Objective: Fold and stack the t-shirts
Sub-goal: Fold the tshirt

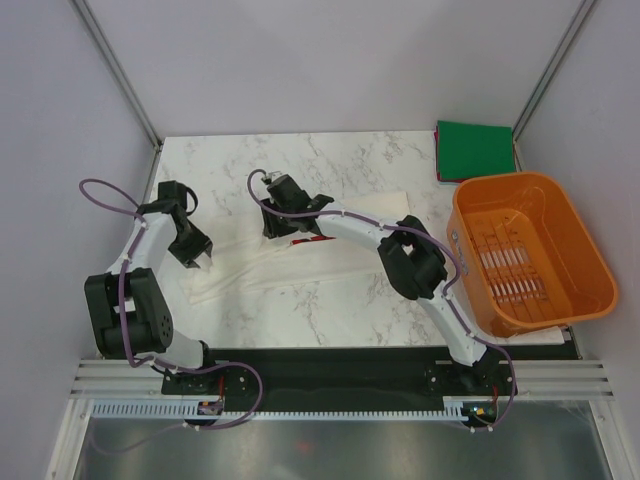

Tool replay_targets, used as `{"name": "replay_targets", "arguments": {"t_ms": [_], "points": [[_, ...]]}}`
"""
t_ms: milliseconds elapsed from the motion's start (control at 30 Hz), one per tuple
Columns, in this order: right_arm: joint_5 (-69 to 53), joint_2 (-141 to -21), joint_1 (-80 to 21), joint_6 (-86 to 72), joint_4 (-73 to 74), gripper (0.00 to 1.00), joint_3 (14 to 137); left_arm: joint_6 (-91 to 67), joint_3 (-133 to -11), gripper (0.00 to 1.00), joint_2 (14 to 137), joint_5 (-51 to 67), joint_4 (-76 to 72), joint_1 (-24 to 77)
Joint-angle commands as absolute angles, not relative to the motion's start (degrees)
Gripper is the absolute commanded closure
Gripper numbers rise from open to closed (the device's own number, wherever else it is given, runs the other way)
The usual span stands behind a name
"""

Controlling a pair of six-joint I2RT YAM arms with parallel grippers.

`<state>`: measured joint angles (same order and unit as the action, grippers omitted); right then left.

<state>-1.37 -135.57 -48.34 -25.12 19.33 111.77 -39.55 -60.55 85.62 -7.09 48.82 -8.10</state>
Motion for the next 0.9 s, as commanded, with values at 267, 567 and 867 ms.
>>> {"name": "replay_targets", "arguments": {"t_ms": [267, 567, 867], "points": [[2.46, -138.78, -48.16, -34.01, 16.0, 0.55, 117.33, -34.98, -59.68, 0.57, 83.32, 2.28, 43.51, -8.96], [3.25, -140.1, -47.73, -37.61, 15.21, 0.56, 118.56, -34.01, -58.1, 0.63, 81.48, 1.93, 42.45, -10.37], [3.43, -140.18, -47.81, -39.29, 14.68, 0.56, 118.74, -32.87, -55.37, 0.86, 82.18, 0.27, 42.45, -10.37]]}}
